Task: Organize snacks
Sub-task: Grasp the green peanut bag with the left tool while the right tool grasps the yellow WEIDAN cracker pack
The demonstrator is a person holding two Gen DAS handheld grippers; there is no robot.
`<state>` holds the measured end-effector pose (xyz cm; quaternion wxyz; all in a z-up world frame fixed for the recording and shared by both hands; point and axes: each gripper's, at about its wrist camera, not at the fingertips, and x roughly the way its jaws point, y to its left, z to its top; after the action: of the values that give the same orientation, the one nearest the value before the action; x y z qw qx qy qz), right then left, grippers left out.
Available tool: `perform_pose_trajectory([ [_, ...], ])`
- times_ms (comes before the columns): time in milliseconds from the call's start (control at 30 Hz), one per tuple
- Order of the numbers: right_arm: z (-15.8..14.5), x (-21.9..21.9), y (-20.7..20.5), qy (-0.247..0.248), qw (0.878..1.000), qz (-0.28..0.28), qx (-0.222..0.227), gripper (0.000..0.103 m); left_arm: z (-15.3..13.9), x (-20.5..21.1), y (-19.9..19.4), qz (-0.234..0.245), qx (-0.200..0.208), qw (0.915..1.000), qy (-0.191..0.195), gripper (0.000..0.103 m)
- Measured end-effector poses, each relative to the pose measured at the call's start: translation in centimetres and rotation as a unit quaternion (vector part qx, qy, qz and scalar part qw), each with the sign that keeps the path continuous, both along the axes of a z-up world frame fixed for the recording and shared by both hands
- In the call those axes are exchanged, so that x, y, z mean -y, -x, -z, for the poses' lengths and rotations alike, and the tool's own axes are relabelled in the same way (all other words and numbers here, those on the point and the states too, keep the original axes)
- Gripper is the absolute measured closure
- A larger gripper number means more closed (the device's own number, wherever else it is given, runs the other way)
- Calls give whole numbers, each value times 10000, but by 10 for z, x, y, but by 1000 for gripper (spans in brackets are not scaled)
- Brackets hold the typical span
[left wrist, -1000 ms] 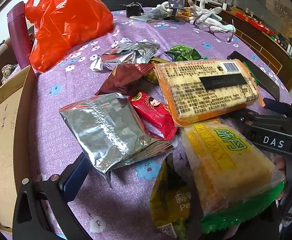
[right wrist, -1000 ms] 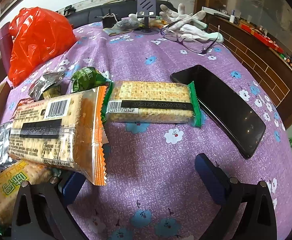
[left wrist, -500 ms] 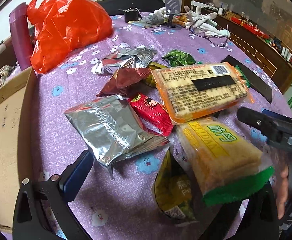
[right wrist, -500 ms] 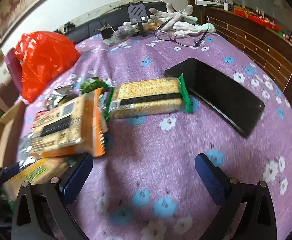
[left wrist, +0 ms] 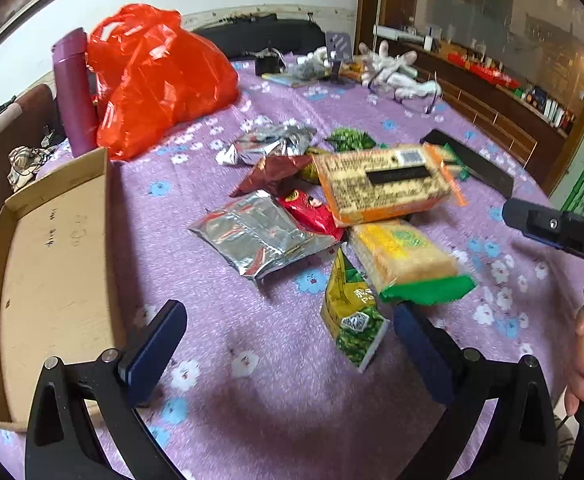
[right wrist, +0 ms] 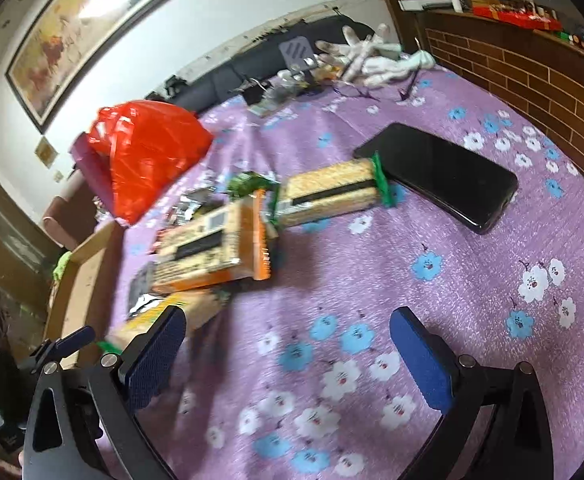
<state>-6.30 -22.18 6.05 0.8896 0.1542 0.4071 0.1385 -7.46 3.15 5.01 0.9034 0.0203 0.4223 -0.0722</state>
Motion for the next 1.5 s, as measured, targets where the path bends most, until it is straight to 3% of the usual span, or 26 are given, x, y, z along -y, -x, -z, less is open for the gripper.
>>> perform_pose_trajectory([
  [200,-17,-6,14,212,9986,-395,269,0,-19,-8,9,91,92,9997,209,0],
  [433,-22,11,16,7,9986,-454,258,0,-35,-15,14,39,169,9996,224,0],
  [533,-21,15,12,-111,9982,-543,241,0,-33,-25,10,-19,103,9995,302,0],
  [700,-12,6,-4,-185,9975,-677,20,0,-18,-31,-3,40,-256,9968,758,0],
  [767,-10,1,-8,-159,9973,-716,1,0,-14,-23,-7,142,-329,9967,723,1],
  [833,-8,-1,-10,-164,9974,-706,31,0,-9,-14,-8,174,-342,9974,616,8],
  [900,-5,-2,-11,-240,9973,-691,18,0,-2,-8,-13,218,-502,9967,603,28],
  [967,-1,-1,-13,-340,9972,-663,-40,0,3,-5,-18,217,-600,9959,648,29],
  [1067,1,-2,-13,-379,9970,-677,-52,0,8,2,-21,210,-545,9966,577,49],
  [1267,-1,-21,-6,-170,9955,-930,-46,0,26,14,-35,263,-806,9954,448,53],
  [1367,-1,-37,-3,67,9944,-1054,-91,0,29,14,-33,199,-702,9971,225,77],
  [1500,4,-64,-4,412,9916,-1215,-193,1,25,1,-26,193,-668,9970,347,77],
])
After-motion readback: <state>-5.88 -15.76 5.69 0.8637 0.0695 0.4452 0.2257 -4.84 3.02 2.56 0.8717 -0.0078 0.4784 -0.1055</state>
